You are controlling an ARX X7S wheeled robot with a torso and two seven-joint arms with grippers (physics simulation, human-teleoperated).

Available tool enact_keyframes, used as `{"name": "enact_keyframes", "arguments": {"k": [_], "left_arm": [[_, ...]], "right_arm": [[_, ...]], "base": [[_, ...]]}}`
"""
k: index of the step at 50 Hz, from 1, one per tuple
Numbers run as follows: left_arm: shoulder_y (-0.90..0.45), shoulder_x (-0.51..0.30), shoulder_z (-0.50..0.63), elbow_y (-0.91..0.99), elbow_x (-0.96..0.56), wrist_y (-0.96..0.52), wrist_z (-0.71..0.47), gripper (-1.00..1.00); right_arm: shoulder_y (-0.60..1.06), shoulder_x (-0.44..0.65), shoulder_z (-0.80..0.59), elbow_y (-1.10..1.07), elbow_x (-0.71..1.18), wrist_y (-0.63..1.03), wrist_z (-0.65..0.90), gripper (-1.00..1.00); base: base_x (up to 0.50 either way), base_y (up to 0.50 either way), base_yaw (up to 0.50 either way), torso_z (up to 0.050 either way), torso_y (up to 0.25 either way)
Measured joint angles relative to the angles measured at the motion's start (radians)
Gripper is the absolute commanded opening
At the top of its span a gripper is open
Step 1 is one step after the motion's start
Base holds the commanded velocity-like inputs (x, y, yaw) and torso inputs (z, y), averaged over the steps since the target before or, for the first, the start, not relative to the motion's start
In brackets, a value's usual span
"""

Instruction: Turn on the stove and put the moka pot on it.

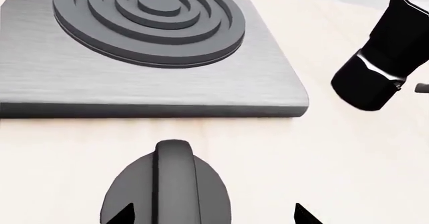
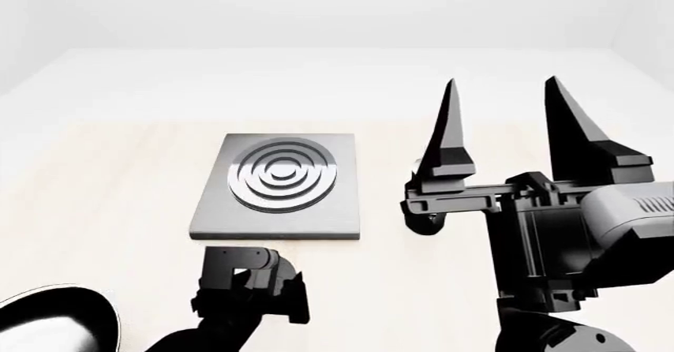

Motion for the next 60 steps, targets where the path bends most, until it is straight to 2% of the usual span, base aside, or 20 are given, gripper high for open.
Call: {"name": "enact_keyframes", "arguments": {"k": [60], "left_arm": [[-0.017, -0.003, 0.069, -0.121, -0.005, 0.077, 0.003, 1.0]], "right_arm": [[0.003, 0.022, -0.022, 0.009, 0.019, -0.024, 0.024, 1.0]], "base": [[0.0, 0.0, 0.0, 0.0, 0.0]]}}
